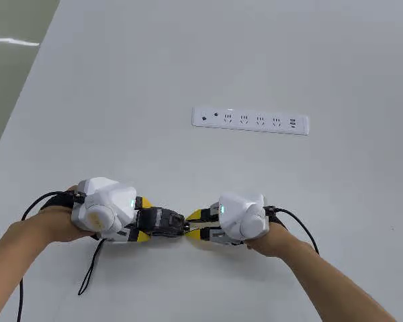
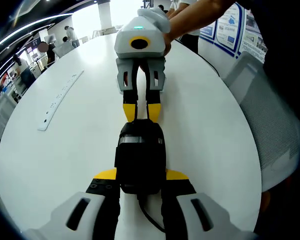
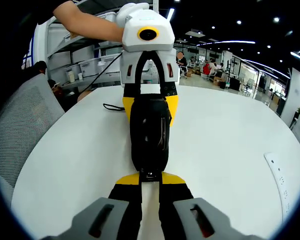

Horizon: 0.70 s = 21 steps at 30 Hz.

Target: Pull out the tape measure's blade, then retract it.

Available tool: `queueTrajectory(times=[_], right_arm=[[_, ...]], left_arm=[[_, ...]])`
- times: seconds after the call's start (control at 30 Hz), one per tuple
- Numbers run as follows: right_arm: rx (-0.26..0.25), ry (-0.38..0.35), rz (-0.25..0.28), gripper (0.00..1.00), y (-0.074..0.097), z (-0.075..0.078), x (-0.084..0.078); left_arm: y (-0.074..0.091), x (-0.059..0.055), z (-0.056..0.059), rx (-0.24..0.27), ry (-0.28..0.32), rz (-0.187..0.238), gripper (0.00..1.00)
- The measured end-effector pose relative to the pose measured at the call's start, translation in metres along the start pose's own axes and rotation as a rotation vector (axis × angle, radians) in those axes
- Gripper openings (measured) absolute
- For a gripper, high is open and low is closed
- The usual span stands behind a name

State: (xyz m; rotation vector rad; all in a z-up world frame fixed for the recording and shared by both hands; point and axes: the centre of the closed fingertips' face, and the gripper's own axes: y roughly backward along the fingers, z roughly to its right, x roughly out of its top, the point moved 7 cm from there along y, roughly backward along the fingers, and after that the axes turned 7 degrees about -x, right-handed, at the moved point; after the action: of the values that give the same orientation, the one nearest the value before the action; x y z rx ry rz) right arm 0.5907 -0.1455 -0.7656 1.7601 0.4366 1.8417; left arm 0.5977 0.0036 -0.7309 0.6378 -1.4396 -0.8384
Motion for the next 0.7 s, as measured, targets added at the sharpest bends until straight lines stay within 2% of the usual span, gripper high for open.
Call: queueTrajectory(times=[0.7], right_arm=[[-0.010, -0.011, -0.014, 0.10, 0.0093, -0.0017, -0.0075]], left_arm=[[-0.0012, 0.0010, 0.0009, -0.002, -0.011, 0.003, 0.27]])
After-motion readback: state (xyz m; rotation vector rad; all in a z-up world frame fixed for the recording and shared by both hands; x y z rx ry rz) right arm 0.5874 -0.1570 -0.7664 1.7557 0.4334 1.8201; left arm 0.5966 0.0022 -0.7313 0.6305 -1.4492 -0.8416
